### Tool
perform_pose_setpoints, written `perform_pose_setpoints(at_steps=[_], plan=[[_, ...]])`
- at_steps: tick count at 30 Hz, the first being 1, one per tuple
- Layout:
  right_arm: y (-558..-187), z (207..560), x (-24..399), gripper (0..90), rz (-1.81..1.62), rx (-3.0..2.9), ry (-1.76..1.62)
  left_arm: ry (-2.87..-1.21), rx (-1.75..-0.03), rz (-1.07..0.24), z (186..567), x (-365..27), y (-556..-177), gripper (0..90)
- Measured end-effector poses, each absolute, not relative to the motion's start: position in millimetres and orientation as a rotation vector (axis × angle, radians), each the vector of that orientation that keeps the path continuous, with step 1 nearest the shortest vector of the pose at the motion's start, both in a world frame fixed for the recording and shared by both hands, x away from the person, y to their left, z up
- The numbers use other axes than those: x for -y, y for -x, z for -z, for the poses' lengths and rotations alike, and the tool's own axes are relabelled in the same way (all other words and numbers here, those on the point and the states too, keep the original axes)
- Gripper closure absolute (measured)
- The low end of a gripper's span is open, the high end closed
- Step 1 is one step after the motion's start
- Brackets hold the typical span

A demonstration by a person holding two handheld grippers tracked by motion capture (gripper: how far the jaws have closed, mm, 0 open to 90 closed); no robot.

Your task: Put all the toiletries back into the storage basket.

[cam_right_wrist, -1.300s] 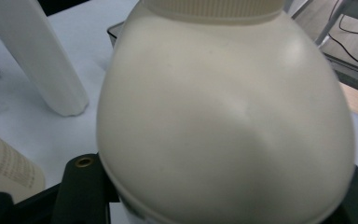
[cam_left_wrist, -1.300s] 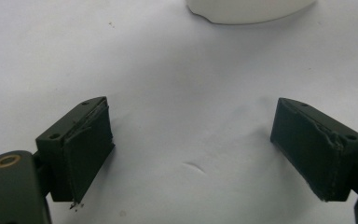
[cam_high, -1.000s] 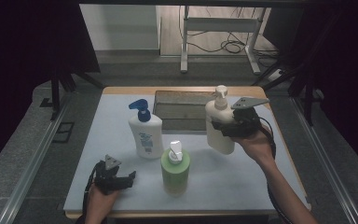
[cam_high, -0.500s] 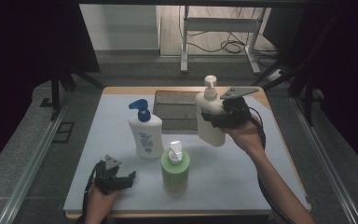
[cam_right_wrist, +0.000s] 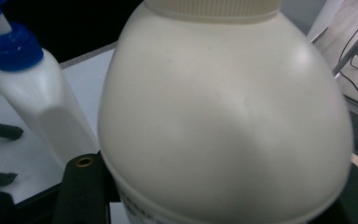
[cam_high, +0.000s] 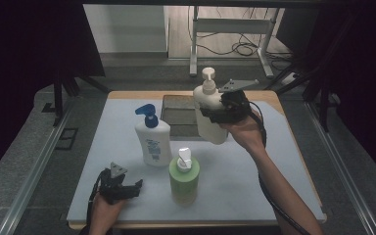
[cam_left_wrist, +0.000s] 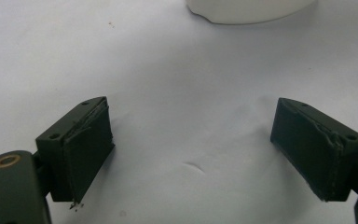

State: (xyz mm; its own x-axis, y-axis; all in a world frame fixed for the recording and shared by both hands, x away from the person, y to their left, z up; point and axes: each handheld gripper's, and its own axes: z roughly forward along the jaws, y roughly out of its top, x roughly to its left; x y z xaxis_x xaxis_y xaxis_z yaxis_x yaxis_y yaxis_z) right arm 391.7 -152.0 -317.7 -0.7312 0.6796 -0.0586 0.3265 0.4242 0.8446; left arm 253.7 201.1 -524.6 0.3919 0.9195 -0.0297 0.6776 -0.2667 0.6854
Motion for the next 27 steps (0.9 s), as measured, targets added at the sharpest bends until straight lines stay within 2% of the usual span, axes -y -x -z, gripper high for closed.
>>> perform_pose_setpoints(at_steps=[27], plan=[[-439,325,96,38.9,-1.243,-2.233,-0.870,-2.035,-1.363,-0.505,525,-201,-254,12.3]])
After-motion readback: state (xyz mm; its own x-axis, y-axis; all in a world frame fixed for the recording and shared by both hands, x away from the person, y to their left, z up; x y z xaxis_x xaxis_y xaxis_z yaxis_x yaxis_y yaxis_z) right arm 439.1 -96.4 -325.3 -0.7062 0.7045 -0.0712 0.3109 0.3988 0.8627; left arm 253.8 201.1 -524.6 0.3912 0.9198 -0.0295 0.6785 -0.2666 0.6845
